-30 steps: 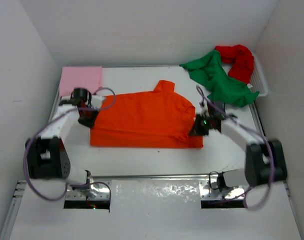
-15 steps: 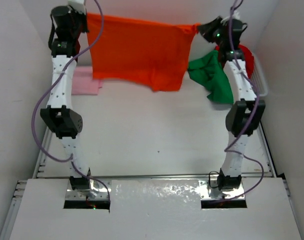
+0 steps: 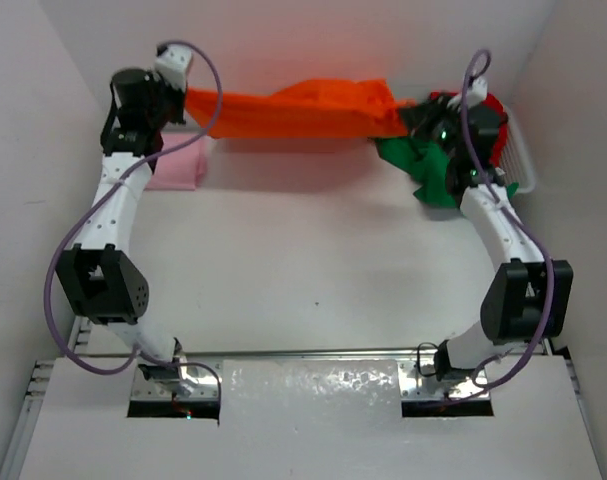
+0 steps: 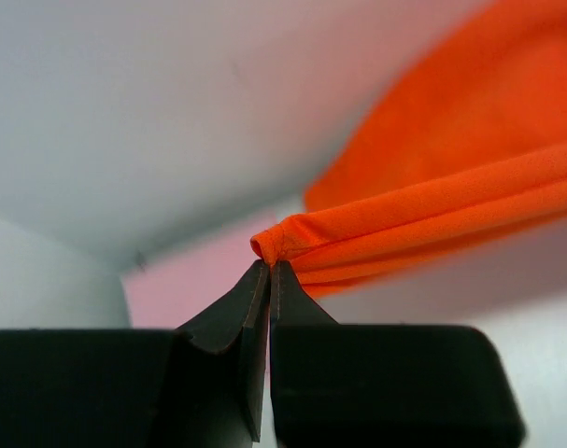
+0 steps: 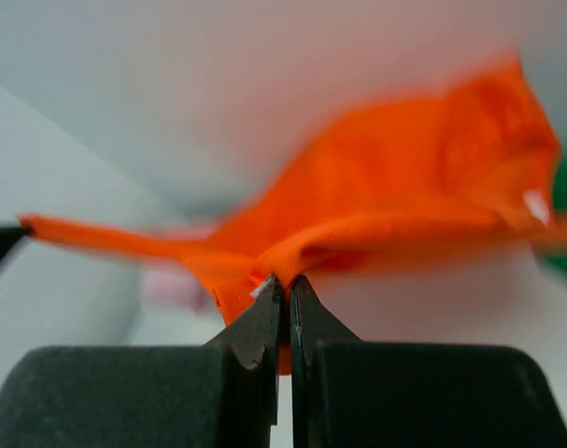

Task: Fold and stack the t-shirts
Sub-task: Flatten out the tshirt

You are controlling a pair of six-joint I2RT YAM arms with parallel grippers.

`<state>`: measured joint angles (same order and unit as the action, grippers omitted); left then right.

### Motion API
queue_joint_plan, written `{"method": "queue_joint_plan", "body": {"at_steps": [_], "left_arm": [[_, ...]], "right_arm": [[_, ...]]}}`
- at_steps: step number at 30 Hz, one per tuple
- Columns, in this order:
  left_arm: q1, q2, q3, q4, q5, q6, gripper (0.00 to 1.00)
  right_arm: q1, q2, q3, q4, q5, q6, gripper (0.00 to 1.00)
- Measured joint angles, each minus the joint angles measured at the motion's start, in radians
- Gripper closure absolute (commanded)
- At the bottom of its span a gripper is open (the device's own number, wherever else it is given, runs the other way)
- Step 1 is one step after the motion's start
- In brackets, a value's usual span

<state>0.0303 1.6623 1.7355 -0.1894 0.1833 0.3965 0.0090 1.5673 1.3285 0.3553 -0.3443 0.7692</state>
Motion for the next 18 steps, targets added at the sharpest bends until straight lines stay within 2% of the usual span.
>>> {"method": "queue_joint_plan", "body": {"at_steps": [4,8,13,18], "left_arm": [[0.004,-0.066,-0.283,-0.088,0.005,0.065,1.00],[0.004,-0.201,-0.558,-0.171,0.025,0.126,1.00],[0.008,-0.372,-0.841,-0.230,0.001,0.149,1.00],[0.017,-0.421,-1.048,-0.249,-0.033,0.144,1.00]], "right_arm": [[0.002,-0.133,-0.412,-0.029,-0.023,-0.064,1.00],[0.044,-0.380,-0.770,-0.122,-0.015,-0.109,1.00],[0.161,-0.648,-1.043,-0.112,0.050,-0.111,1.00],[0.198,-0.640,-1.216,-0.132,0.051,-0.064,1.00]]}}
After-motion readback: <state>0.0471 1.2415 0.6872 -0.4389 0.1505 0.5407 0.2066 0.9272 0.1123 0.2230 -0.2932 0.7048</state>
